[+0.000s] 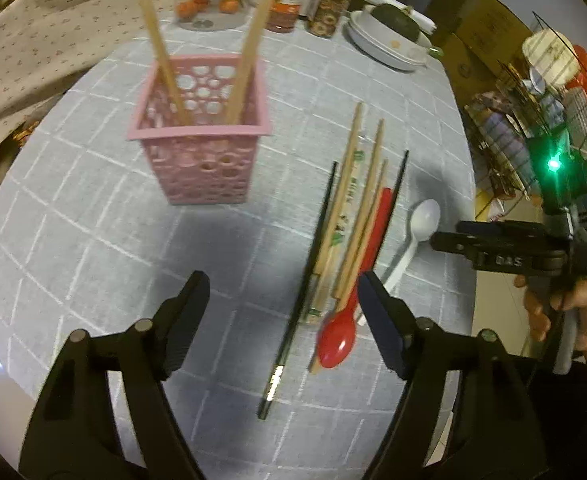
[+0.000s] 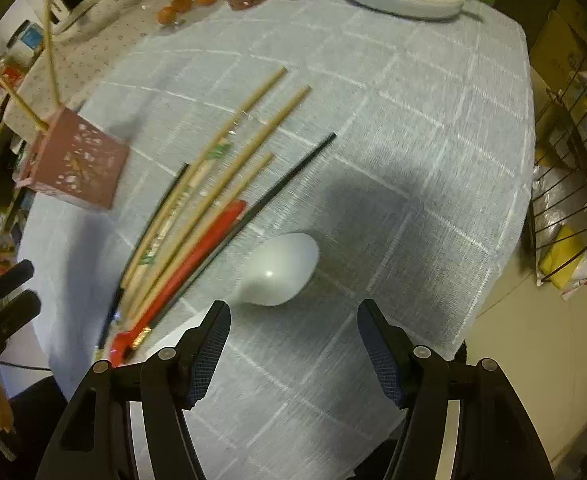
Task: Organize utensils
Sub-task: 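Move the right tool to the white plastic spoon and close on it, then grasp the black chopstick with the left tool while the right tool lifts the white spoon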
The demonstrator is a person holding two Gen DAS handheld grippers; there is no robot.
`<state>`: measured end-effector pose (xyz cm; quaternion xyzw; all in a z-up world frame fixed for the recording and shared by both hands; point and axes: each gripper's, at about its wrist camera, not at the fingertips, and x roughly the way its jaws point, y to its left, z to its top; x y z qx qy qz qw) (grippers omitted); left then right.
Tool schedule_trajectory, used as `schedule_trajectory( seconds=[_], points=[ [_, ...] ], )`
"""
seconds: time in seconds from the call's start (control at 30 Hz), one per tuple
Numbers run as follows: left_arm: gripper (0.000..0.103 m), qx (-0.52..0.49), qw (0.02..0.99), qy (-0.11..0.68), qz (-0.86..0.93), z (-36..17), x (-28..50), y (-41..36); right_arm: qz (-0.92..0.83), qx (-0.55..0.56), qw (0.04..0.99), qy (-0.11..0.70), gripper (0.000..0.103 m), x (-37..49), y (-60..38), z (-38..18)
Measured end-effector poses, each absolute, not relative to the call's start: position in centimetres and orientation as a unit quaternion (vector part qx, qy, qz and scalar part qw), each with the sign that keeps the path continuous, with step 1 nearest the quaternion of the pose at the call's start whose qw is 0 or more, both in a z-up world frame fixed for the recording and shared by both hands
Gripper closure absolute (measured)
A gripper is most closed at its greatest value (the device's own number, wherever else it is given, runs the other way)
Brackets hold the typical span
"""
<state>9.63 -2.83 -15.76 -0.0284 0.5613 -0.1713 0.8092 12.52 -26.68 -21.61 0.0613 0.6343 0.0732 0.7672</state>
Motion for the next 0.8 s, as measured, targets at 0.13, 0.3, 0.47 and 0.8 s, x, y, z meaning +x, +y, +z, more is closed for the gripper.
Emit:
schedule_trajectory(
  seconds=[0.13, 0.3, 0.47, 0.8],
  points=[
    [0.040, -0.014, 0.803, 0.566, -0.185, -16.4, 9.6, -4.0, 0.082, 0.098, 0.766, 0.631, 0.037, 12.7, -27.2, -22.7],
    [0.046, -0.003, 0.802, 0.565, -0.194, -16.5, 9.3, -4.6, 0.086, 0.125, 0.773, 0.616, 0.048, 12.9, -27.5, -22.6],
    [0.051, 0.008, 0.805, 0.560, -0.199, -16.2, 9.2, -5.0, 0.077, 0.149, 0.771, 0.615, 0.088, 13.4, -28.3, -22.8],
    [0.072, 0.033, 0.813, 0.541, -0.213, -15.6, 9.6, -8.5, 0.079, 0.155, 0.770, 0.614, 0.100, 13.2, -29.8, -19.9]
  ],
)
